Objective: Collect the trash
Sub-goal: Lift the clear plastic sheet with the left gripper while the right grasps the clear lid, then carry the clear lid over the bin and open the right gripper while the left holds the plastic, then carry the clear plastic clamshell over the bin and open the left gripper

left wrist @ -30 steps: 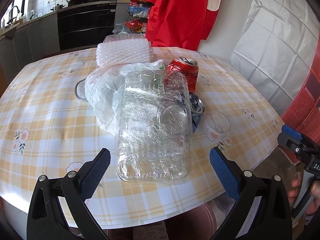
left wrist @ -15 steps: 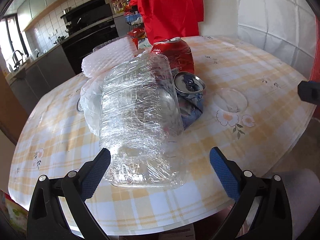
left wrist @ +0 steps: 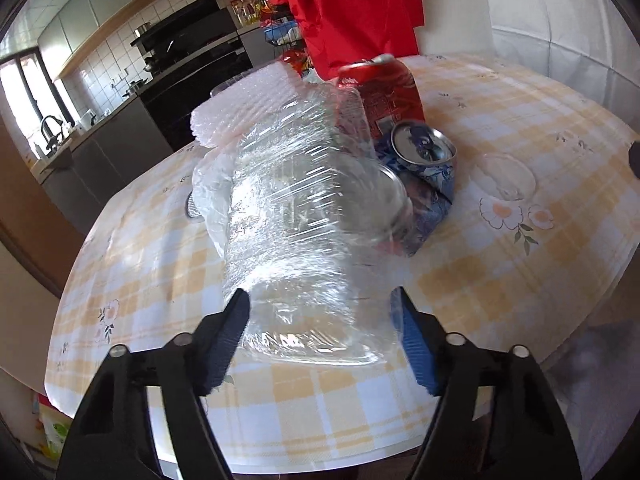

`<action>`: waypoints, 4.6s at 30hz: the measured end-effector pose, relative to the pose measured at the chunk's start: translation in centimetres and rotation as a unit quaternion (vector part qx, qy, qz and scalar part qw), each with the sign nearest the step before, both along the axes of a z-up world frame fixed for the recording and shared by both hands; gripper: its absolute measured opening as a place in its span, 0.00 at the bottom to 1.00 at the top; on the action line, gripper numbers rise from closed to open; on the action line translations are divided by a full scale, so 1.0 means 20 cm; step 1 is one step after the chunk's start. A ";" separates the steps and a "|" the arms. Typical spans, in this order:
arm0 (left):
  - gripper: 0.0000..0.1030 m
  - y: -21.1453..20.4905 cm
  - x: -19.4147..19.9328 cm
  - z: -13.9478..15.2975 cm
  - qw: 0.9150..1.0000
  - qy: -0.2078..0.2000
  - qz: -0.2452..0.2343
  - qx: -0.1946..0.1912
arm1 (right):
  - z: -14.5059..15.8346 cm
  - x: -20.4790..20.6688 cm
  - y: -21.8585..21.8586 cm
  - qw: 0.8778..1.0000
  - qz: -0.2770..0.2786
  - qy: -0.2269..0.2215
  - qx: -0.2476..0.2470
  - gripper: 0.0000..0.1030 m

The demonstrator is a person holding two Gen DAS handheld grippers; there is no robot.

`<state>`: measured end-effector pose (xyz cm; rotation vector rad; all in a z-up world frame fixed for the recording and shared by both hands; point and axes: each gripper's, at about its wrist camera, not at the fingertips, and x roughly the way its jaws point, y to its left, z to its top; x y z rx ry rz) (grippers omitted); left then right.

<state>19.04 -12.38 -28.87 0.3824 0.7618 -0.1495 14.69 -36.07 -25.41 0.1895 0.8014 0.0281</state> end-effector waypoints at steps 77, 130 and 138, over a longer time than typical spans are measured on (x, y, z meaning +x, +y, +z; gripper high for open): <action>0.12 0.85 -0.42 0.56 0.963 -0.044 0.115 -0.239 | 0.18 0.04 0.40 0.991 0.130 -0.034 -0.019 0.65; 0.12 0.82 -0.76 0.61 0.968 -0.044 0.079 -0.233 | 0.42 -0.40 0.66 0.976 0.213 -0.051 -0.006 0.80; 0.12 0.73 -0.77 0.56 0.975 -0.025 0.053 -0.215 | 0.42 -0.40 0.61 0.980 0.194 -0.054 0.000 0.80</action>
